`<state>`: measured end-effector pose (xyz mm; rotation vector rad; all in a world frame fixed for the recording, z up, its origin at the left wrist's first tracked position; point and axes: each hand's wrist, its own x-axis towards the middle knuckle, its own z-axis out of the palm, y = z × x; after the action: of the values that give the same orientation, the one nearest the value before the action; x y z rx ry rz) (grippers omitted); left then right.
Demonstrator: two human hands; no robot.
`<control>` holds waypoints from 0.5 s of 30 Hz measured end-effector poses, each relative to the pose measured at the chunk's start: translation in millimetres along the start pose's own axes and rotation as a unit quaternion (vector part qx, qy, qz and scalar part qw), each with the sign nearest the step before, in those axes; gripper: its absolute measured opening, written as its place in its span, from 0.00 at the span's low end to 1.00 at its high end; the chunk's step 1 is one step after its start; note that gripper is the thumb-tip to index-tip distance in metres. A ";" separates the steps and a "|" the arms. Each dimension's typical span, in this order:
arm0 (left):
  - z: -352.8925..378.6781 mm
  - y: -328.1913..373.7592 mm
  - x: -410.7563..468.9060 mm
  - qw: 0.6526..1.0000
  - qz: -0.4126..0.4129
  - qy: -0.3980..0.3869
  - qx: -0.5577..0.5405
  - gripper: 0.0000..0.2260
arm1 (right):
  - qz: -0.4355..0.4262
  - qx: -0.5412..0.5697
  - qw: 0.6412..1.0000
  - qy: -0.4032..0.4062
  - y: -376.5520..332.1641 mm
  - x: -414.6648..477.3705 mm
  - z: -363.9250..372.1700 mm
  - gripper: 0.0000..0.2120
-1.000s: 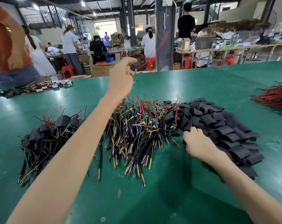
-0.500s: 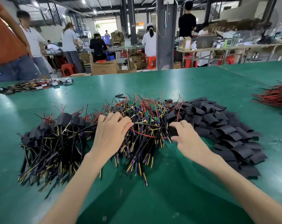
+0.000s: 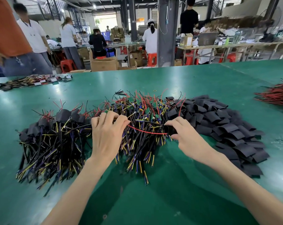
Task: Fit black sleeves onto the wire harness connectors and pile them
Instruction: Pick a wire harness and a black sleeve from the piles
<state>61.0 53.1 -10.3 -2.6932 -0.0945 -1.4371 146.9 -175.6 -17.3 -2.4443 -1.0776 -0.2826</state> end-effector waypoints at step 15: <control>-3.4 6.4 -3.1 0.999 -0.020 -0.029 0.000 0.13 | -0.038 -0.018 0.999 0.024 -14.3 -5.9 -4.4 0.21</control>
<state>57.0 46.3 -11.4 -2.7485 -0.1536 -1.3708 132.3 -173.1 -11.0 -2.4193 -1.1562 -0.3862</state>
